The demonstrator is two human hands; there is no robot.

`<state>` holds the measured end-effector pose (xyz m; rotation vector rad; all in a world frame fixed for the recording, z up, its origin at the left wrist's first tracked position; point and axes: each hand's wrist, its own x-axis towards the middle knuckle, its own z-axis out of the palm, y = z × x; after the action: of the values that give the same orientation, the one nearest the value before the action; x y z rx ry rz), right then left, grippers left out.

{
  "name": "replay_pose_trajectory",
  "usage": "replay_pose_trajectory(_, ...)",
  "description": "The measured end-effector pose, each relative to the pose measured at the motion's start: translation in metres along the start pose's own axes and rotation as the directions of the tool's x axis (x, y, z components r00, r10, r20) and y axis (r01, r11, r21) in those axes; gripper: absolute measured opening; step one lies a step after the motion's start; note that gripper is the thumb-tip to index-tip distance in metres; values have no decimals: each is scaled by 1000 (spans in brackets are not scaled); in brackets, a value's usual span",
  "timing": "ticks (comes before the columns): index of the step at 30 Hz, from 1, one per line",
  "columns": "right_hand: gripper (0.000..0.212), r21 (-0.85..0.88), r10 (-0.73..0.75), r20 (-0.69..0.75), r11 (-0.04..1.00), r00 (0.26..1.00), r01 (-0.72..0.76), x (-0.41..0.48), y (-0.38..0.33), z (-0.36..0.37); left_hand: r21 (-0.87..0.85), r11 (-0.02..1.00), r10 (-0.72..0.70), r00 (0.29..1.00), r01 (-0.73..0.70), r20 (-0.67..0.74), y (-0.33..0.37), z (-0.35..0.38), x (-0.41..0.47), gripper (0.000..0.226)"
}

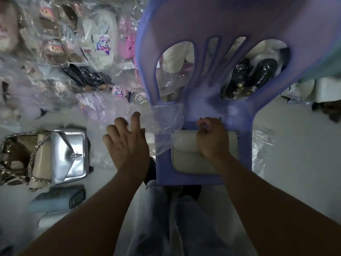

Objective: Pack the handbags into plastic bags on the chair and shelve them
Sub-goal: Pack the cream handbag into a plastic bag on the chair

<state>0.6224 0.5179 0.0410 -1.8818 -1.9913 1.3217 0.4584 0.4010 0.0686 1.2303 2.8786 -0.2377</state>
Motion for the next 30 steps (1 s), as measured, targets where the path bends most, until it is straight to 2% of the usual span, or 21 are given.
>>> replay_pose_trajectory(2, 52, -384, 16, 255, 919, 967, 86, 1, 5, 1, 86, 992, 87, 996, -88, 16, 1, 5, -4, 52)
replay_pose_trajectory(4, 81, -527, 155, 434, 843, 887, 110, 1, 3, 6, 76, 993, 89, 995, -92, 39, 5, 7, -6, 52)
replay_pose_trajectory(6, 96, -557, 170, 460, 819, 871, 134, 2, 2, 13, 71, 996, 46, 994, -53, 96, 7, 11, -8, 51)
replay_pose_trajectory(9, 112, -680, 141, 400, 709, 906, 189, 7, 5, 20, 108, 993, 32, 984, -52, 177, 2, 19, -11, 51)
replay_pose_trajectory(13, 99, -708, 133, 416, 669, 900, 228, 15, 10, 26, 233, 958, 93, 950, -167, 298, -10, 28, -22, 72)
replay_pose_trajectory(17, 118, -687, 151, 486, 675, 861, 269, 22, 7, 21, 304, 933, 99, 950, -192, 297, -21, 32, -33, 103)
replay_pose_trajectory(20, 123, -708, 148, 518, 627, 842, 325, 18, 2, 15, 317, 941, 16, 950, -120, 312, -24, 32, -35, 115)
replay_pose_trajectory(22, 109, -705, 149, 554, 608, 819, 366, 13, -1, 11, 305, 952, -67, 949, -32, 309, -23, 31, -38, 116)
replay_pose_trajectory(24, 96, -668, 146, 589, 642, 795, 377, 11, -2, 2, 296, 955, -106, 949, 14, 297, -21, 32, -41, 111)
replay_pose_trajectory(27, 77, -528, 125, 693, 758, 710, 382, 12, -6, -21, 265, 964, -99, 953, 21, 285, -18, 31, -43, 104)
replay_pose_trajectory(30, 70, -380, 96, 752, 872, 652, 310, 18, -10, -46, 252, 968, -84, 960, 15, 266, -14, 29, -41, 100)
